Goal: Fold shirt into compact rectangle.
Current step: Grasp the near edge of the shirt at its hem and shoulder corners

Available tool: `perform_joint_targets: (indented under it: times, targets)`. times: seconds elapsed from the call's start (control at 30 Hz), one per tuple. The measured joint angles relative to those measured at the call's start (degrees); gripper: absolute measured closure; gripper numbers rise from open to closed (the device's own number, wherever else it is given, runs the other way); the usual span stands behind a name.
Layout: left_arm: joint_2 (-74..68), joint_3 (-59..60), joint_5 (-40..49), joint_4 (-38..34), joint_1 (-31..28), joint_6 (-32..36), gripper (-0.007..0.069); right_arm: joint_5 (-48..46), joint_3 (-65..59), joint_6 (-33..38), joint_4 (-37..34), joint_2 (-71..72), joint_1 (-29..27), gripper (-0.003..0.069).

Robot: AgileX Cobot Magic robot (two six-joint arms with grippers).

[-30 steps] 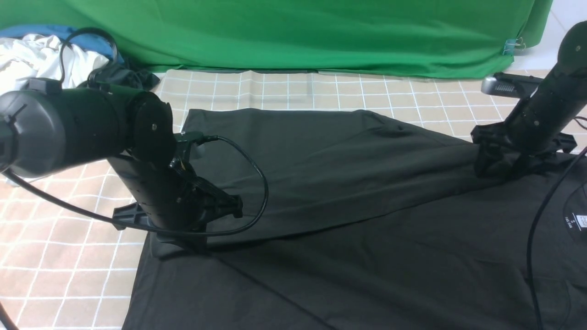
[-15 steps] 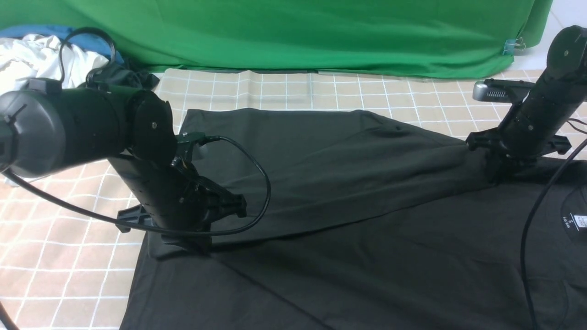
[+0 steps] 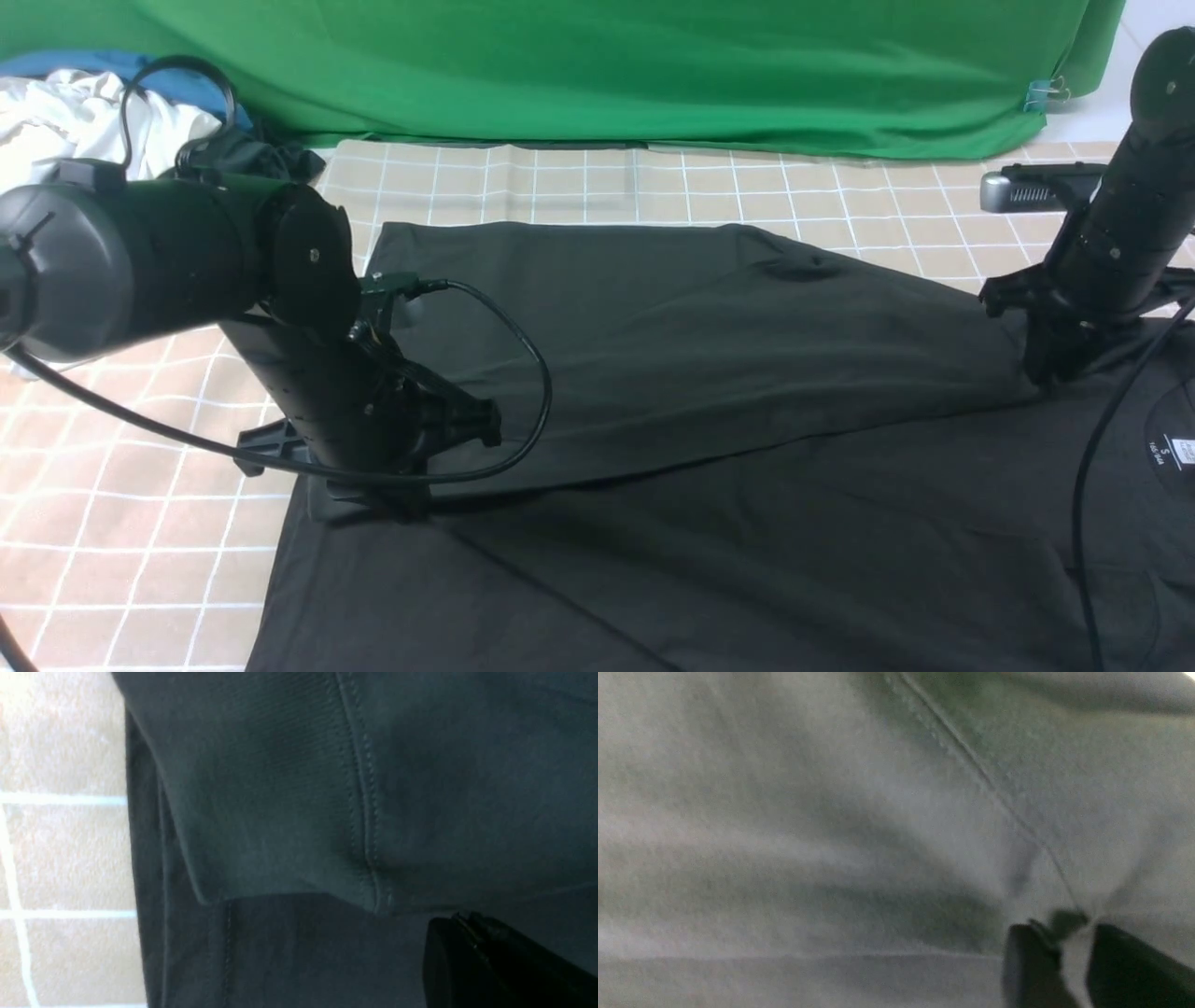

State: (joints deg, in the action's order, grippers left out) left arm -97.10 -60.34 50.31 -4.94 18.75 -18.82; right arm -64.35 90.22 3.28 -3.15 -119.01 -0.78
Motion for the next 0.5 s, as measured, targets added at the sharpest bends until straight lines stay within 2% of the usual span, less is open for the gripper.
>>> perform_joint_targets:
  times: [0.1, 0.2, 0.3, 0.33, 0.4, 0.5]
  targets:
    - [1.4, 0.1, 1.0, 1.2, 0.0, -0.6, 0.0612, -3.5, 0.2, 0.1, 0.8, 0.0, 0.0, 0.0305]
    - [5.6, 0.1, 2.7, 3.6, 0.0, -2.4, 0.0612, -4.4, -0.5, 0.1, 2.1, 1.4, 0.0, 0.0319]
    - [12.1, 1.0, 6.5, 4.3, 0.0, -4.9, 0.0612, -4.4, -4.7, 0.1, 2.2, 7.3, 0.0, 0.0435]
    - [12.6, 1.4, 6.8, 4.2, 0.0, -5.0, 0.0612, -4.4, -5.0, 0.1, 2.2, 8.4, 0.0, 0.0453]
    - [19.5, 5.9, 9.8, 1.6, 0.4, -6.2, 0.0612, -3.1, -11.5, 0.1, 1.5, 16.0, 0.0, 0.0559]
    - [24.1, 12.7, 11.3, 0.3, 1.9, -9.1, 0.0612, 1.1, -18.7, 0.1, -0.5, 24.8, 0.0, 0.062]
